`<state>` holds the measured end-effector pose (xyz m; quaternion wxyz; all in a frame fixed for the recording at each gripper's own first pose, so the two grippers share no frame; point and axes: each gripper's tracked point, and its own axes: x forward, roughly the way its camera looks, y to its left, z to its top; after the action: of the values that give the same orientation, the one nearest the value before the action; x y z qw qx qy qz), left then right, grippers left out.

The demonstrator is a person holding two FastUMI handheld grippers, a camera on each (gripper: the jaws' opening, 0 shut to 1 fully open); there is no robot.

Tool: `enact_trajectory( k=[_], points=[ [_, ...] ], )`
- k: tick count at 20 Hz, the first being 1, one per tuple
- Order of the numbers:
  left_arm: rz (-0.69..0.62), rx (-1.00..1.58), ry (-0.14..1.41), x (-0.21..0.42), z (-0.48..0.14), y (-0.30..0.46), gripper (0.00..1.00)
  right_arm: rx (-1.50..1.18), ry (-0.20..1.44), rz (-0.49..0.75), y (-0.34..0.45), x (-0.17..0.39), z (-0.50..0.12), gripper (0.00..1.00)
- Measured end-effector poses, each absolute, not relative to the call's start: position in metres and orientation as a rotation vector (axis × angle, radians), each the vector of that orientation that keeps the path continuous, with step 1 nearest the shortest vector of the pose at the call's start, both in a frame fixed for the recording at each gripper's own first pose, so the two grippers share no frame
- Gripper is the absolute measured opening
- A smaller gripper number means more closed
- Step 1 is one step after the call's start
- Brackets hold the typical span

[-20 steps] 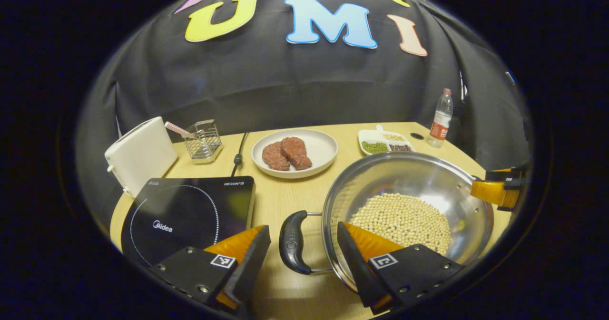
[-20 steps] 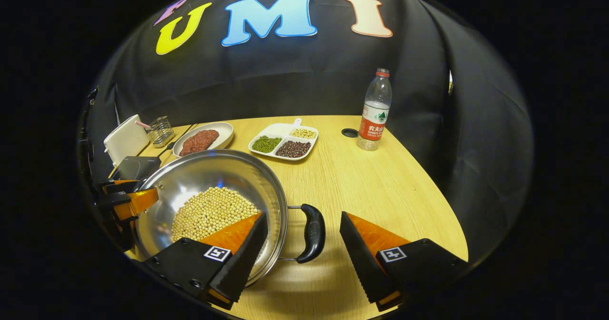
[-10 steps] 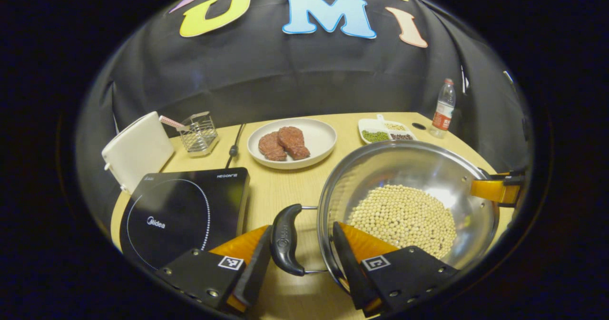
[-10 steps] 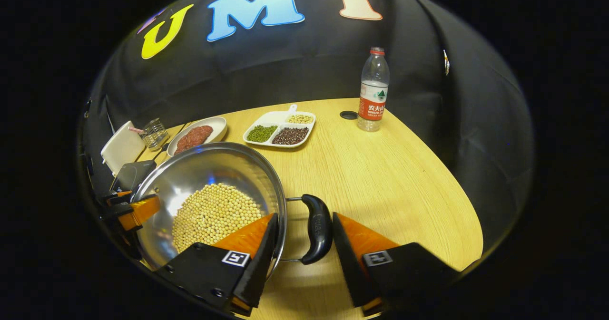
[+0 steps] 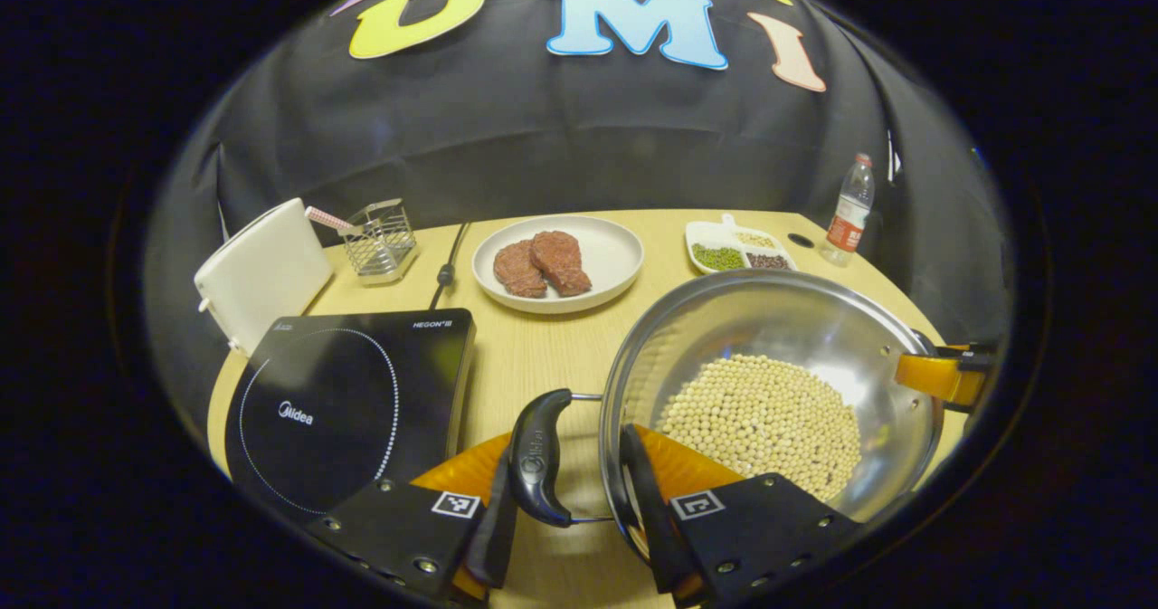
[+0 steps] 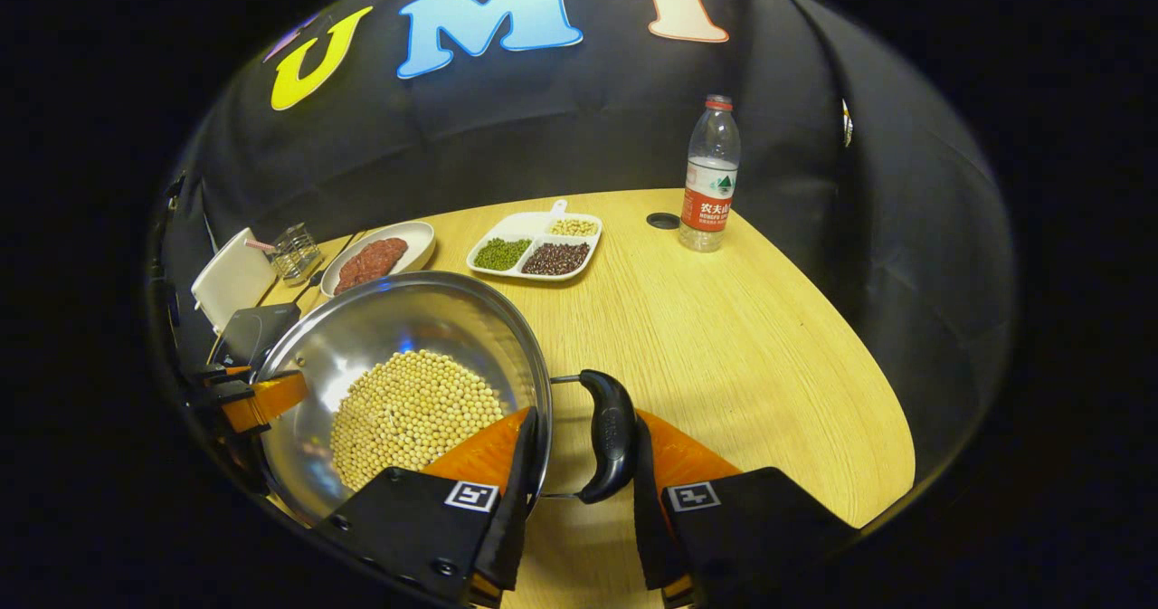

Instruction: First push the handle of the pot to place it horizontally, then grasp the pot with both hands and set it on the induction cooktop.

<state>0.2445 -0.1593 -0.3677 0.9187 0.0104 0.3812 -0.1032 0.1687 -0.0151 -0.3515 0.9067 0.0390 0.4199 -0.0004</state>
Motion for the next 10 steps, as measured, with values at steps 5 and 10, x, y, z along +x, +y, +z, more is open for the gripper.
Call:
enact_trajectory(
  k=[5, 10],
  points=[
    [-0.249, 0.034, 0.738, 0.236, -0.332, -0.147, 0.61, 0.106, 0.848, -0.026, -0.006, 0.152, -0.322, 0.53],
    [-0.249, 0.027, 0.727, 0.234, -0.311, -0.121, 0.60, 0.108, 0.830, -0.028, 0.016, 0.145, -0.299, 0.50]
  ],
)
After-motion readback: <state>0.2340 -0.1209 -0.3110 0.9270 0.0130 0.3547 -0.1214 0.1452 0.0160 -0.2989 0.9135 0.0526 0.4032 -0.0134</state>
